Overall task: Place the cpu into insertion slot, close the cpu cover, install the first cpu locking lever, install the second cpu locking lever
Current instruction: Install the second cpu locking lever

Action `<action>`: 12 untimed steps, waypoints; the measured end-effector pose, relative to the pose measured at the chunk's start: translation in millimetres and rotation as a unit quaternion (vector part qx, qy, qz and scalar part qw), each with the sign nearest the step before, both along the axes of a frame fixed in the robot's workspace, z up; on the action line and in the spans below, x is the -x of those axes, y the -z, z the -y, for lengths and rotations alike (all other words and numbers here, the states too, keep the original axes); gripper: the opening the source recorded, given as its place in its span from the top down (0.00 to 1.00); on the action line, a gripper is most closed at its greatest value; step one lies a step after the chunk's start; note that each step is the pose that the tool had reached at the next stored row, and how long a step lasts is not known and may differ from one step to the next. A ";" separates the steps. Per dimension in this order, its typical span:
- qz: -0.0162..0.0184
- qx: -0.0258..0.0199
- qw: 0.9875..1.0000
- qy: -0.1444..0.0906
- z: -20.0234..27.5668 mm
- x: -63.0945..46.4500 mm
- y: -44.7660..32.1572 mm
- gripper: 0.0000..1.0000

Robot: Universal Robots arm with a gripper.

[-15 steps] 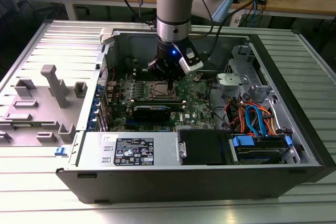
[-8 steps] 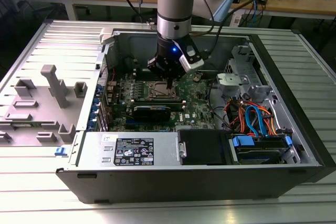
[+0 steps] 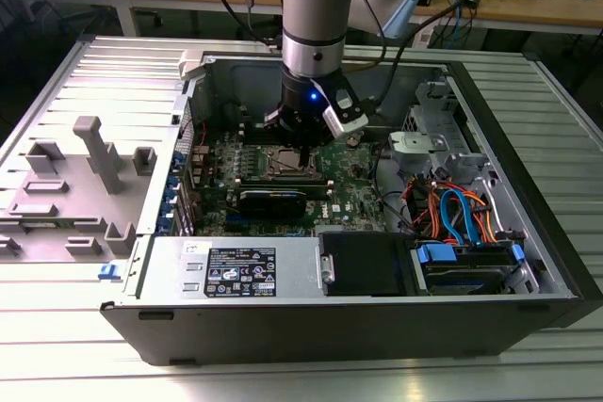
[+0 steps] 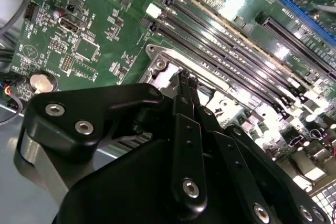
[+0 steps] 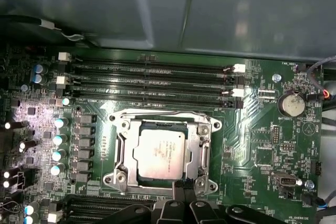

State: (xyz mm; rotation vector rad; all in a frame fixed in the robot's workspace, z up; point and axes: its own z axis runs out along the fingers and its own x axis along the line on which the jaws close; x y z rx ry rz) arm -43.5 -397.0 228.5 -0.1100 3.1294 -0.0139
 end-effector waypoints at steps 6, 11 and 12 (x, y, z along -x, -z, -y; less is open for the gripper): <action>0.000 0.000 1.000 0.000 3.0 0.0 0.0 0.89; 0.000 0.000 1.000 0.000 3.2 0.0 0.0 0.89; 0.000 0.000 1.000 0.000 3.2 0.0 0.0 0.89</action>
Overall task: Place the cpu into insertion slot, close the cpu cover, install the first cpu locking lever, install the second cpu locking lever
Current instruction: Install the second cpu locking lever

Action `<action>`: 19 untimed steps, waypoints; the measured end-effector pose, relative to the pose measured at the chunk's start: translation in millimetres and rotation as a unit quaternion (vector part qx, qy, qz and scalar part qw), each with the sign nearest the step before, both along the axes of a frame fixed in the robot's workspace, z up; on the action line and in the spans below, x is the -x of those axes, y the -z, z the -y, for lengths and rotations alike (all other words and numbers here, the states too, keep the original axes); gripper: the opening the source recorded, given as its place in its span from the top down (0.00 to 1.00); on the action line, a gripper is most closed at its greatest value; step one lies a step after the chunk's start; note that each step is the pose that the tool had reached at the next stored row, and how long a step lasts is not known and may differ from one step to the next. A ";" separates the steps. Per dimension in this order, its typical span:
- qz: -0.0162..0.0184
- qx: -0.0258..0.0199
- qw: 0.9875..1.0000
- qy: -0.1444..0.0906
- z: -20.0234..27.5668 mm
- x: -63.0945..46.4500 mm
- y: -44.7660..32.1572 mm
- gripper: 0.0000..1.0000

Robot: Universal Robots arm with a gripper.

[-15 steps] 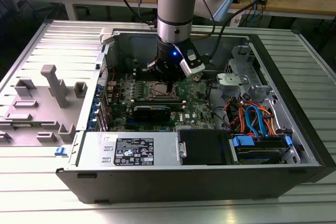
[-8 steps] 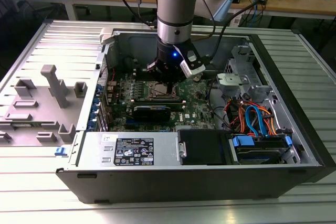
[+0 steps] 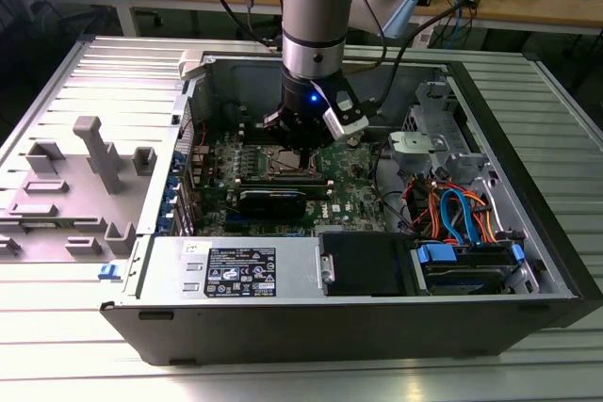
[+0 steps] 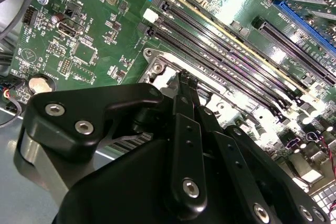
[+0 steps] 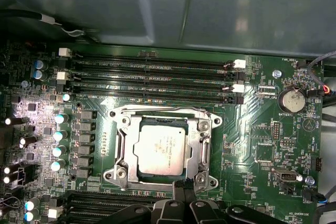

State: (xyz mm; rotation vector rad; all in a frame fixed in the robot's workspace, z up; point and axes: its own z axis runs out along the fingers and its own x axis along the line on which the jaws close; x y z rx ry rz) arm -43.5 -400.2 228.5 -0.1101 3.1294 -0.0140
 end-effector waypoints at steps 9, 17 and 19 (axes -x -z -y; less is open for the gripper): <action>-0.003 0.000 1.000 0.000 0.3 0.0 -10.3 0.89; -0.009 0.000 1.000 -0.010 6.5 0.0 -10.5 0.89; -0.009 0.000 1.000 -0.011 11.6 0.0 -10.5 0.89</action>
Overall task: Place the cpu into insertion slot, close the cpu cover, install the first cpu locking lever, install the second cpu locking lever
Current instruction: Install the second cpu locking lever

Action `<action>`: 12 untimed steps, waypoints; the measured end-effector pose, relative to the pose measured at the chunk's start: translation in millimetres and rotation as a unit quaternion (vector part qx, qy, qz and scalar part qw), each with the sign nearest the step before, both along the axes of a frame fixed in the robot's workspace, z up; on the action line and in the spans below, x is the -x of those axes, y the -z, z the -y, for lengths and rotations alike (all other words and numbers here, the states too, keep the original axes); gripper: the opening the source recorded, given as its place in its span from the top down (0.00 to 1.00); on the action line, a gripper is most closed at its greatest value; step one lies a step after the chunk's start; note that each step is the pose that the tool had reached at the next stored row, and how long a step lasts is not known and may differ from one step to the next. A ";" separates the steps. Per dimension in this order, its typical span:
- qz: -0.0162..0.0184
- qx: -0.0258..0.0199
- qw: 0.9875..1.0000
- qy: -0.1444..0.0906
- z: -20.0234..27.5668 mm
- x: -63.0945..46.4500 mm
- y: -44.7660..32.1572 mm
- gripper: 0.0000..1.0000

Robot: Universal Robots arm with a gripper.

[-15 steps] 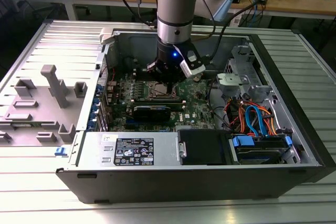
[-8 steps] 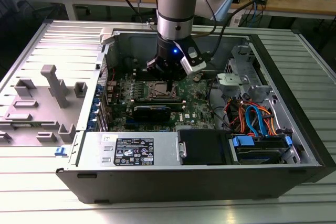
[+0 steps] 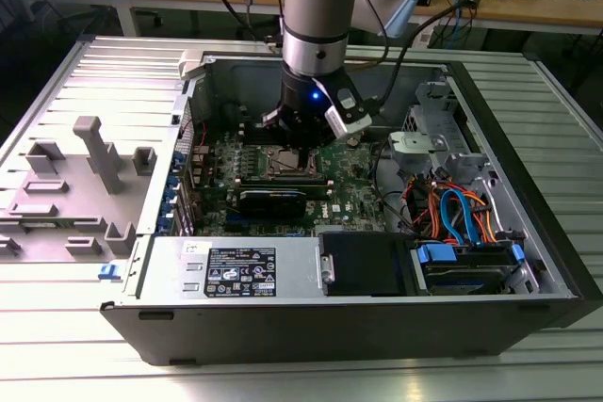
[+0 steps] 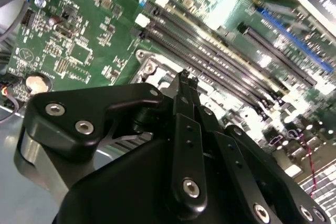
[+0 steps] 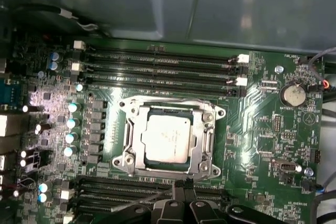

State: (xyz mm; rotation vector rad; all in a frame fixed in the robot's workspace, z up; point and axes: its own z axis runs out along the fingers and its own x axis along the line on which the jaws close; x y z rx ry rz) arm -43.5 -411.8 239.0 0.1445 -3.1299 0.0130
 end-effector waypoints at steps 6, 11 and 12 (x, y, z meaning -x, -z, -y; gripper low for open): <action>0.000 0.000 1.000 -0.001 7.6 1.4 0.1 0.89; 0.000 0.000 1.000 -0.002 8.1 5.7 0.2 0.89; 0.000 0.000 1.000 -0.002 8.0 6.7 0.2 0.89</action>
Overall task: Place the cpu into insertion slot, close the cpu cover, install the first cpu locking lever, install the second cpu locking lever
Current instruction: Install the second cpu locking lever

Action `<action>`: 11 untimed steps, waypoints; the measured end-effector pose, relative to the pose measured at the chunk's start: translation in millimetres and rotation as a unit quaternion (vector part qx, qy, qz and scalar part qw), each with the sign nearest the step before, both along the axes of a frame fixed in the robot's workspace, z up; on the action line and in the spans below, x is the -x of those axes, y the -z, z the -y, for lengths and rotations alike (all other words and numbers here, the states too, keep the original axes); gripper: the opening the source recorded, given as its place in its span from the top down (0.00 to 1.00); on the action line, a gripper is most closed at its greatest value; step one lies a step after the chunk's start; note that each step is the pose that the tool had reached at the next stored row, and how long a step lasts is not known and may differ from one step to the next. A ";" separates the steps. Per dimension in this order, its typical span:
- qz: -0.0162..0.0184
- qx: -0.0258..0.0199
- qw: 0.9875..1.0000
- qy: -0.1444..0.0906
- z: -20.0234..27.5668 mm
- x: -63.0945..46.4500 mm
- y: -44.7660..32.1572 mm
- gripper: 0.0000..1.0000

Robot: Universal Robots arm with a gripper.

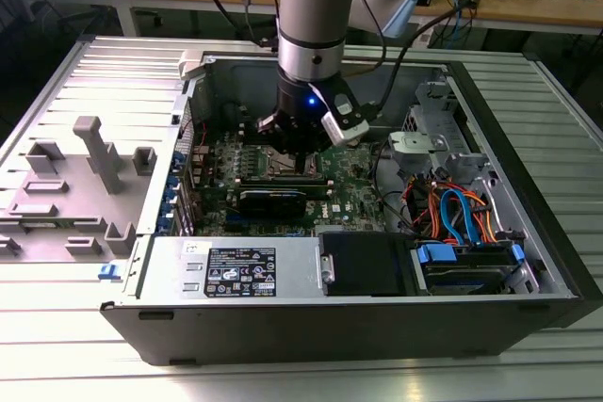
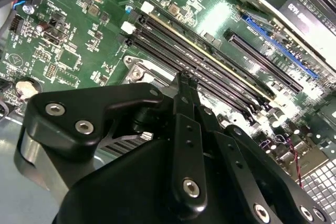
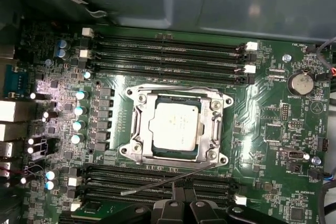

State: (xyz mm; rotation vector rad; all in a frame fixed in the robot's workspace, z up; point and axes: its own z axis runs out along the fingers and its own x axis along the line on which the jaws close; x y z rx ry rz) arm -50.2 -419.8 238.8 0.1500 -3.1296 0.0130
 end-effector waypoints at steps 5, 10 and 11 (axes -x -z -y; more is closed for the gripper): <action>0.000 0.000 1.000 -0.002 0.2 8.4 0.0 0.89; 0.000 0.000 1.000 -0.006 0.2 15.7 0.0 0.89; 0.000 0.000 1.000 -0.006 0.2 16.6 0.0 0.89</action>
